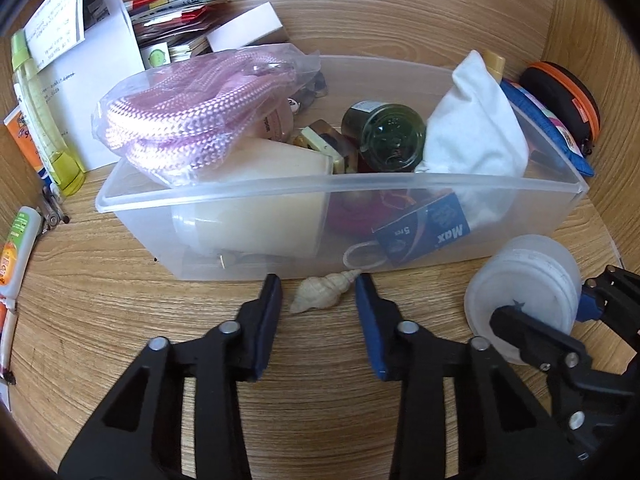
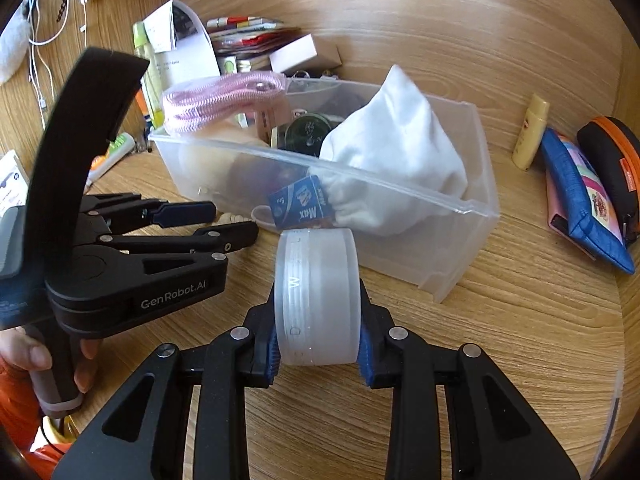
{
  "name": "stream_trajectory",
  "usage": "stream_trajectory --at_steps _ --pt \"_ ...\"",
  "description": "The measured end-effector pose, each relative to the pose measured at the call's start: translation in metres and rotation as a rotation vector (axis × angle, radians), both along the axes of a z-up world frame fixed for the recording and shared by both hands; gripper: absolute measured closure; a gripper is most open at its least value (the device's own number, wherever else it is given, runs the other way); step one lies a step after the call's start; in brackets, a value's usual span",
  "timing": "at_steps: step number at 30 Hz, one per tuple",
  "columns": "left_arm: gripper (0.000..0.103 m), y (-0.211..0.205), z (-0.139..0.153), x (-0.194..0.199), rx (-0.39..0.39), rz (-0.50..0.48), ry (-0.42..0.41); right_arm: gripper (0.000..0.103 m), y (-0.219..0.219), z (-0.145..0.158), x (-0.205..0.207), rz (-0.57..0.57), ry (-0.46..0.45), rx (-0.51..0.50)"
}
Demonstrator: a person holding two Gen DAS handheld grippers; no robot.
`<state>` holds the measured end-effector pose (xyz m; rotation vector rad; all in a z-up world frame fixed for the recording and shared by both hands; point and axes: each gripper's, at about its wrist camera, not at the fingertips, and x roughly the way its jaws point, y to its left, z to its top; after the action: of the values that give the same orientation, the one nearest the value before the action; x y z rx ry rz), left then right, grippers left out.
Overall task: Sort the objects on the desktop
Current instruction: 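Grasp the seashell with the left gripper while the right holds the white container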
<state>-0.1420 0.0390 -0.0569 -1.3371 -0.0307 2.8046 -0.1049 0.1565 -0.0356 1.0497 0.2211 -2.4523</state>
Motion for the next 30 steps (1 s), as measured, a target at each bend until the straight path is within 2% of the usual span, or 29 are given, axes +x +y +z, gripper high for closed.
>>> stream_trajectory --at_steps 4,9,24,30 --pt "0.071 -0.002 -0.001 -0.001 0.013 -0.014 0.001 0.076 0.003 0.006 0.003 -0.007 0.007 -0.022" --pt "0.08 0.0 0.001 0.007 0.021 -0.039 0.009 0.076 0.008 0.016 0.007 -0.017 0.013 -0.049" --pt "0.08 -0.008 0.024 0.027 0.06 -0.057 0.088 0.076 0.012 0.037 0.013 -0.032 0.046 -0.068" --pt "0.08 -0.01 0.038 0.038 0.041 -0.088 0.129 0.076 0.01 0.05 0.016 -0.031 0.078 -0.057"
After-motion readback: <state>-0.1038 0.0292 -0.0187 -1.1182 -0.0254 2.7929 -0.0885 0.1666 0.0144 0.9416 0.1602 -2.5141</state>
